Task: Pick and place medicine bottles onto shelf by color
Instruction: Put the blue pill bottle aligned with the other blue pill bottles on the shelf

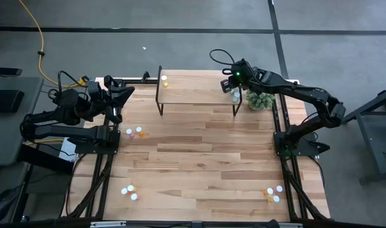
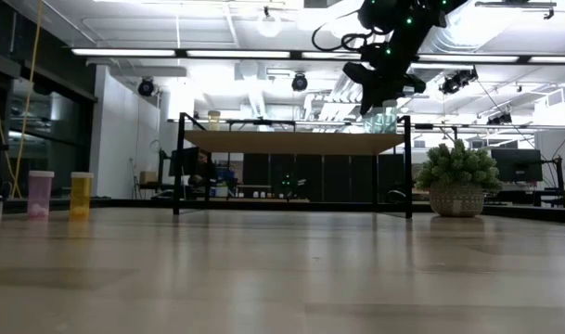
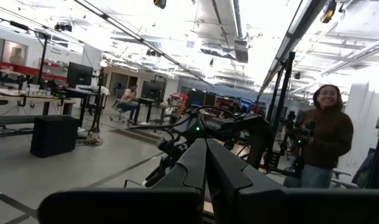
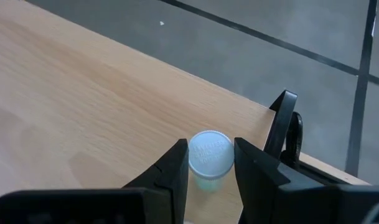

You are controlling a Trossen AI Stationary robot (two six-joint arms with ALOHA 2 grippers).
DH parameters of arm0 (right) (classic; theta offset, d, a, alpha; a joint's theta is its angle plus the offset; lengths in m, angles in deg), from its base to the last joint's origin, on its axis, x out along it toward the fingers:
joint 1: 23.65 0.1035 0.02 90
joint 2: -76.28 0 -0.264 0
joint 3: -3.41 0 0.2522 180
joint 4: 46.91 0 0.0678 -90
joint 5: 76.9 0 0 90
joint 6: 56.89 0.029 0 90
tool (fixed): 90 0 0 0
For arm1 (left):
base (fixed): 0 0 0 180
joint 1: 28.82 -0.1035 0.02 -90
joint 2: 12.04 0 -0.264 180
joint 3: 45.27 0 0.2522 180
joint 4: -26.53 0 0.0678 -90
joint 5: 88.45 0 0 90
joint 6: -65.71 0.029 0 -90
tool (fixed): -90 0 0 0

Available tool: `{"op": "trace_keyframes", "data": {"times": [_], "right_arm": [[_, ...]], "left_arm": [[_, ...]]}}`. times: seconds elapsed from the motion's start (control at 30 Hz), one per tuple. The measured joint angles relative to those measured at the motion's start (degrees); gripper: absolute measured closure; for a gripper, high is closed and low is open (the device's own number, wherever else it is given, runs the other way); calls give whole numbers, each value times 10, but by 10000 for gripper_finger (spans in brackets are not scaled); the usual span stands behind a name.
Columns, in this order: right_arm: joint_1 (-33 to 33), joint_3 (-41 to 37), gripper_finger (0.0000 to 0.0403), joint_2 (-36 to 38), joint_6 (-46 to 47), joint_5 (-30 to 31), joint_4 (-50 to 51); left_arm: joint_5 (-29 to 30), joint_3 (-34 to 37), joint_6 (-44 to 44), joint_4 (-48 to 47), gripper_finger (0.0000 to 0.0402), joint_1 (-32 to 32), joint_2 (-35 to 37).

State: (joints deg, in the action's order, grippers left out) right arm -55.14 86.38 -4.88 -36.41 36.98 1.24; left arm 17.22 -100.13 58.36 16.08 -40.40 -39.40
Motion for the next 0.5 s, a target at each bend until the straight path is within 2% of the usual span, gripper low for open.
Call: {"op": "trace_keyframes", "data": {"times": [0.5], "right_arm": [[0, 0, 304, 0, 13, -1, 14]], "left_arm": [[0, 0, 0, 0, 401, 0, 0]]}}
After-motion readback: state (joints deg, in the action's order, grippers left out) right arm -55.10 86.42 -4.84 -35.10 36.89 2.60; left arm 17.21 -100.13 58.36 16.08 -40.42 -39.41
